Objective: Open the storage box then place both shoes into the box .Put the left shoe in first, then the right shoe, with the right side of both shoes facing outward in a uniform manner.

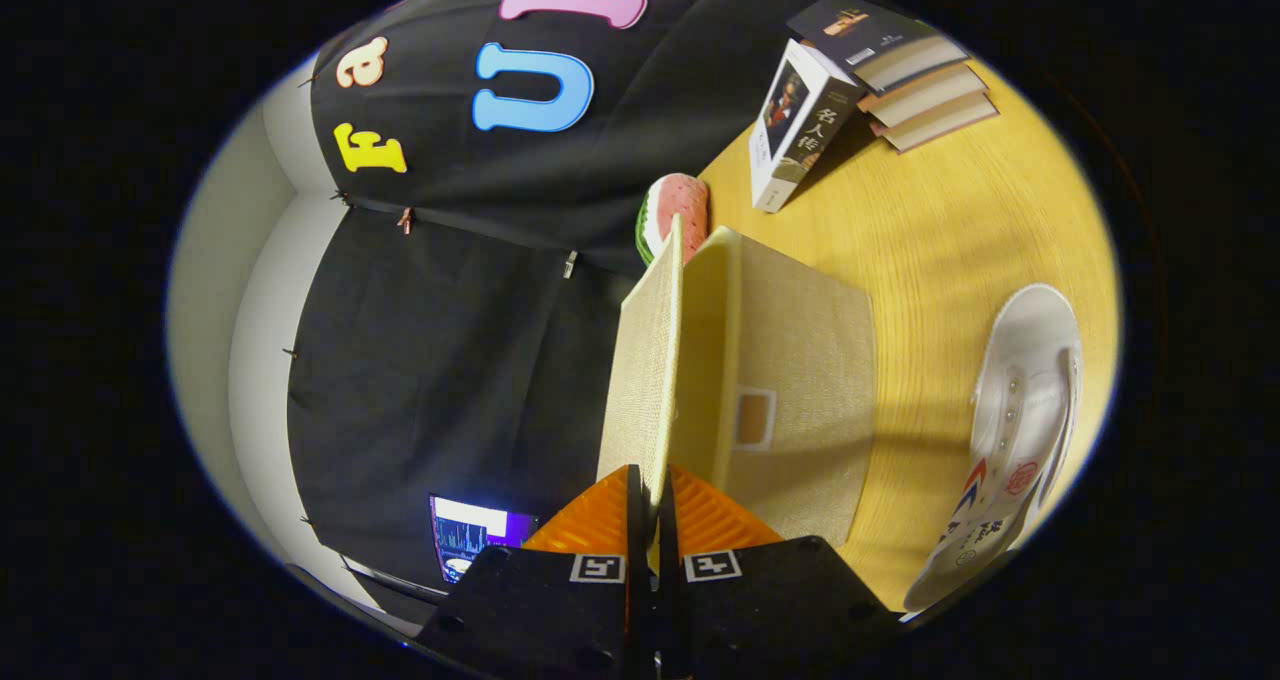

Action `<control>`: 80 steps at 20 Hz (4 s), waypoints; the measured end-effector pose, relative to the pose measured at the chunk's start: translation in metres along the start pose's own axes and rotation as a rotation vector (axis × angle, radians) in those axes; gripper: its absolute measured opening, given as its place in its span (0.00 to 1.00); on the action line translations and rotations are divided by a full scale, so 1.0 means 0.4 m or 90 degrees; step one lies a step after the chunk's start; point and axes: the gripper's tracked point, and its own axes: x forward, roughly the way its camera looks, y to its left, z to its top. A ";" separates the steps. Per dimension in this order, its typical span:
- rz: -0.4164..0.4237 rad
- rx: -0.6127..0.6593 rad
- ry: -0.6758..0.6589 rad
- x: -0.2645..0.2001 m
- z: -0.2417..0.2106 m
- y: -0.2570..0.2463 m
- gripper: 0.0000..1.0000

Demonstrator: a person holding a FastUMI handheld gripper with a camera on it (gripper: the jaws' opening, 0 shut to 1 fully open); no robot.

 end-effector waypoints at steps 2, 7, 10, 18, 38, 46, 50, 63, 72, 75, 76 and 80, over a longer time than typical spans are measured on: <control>0.009 -0.028 -0.012 0.004 0.008 0.071 0.07; 0.037 -0.077 -0.031 0.076 0.008 0.238 0.10; 0.047 -0.119 -0.032 0.143 -0.006 0.328 0.11; 0.048 -0.195 -0.006 0.349 -0.089 0.463 0.41; -0.307 -0.409 -0.232 -0.125 0.101 0.138 0.96; -0.551 -0.360 -0.183 -0.347 0.008 -0.255 0.97; -0.617 -0.369 -0.119 -0.380 -0.048 -0.401 0.86; -0.695 -0.329 -0.156 -0.250 0.056 -0.649 0.35; -0.679 -0.233 -0.221 -0.282 0.075 -0.557 0.08; -0.670 -0.222 -0.240 -0.305 0.085 -0.481 0.08; -0.673 -0.221 -0.247 -0.317 0.090 -0.450 0.08; -0.661 -0.205 -0.267 -0.324 0.124 -0.303 0.08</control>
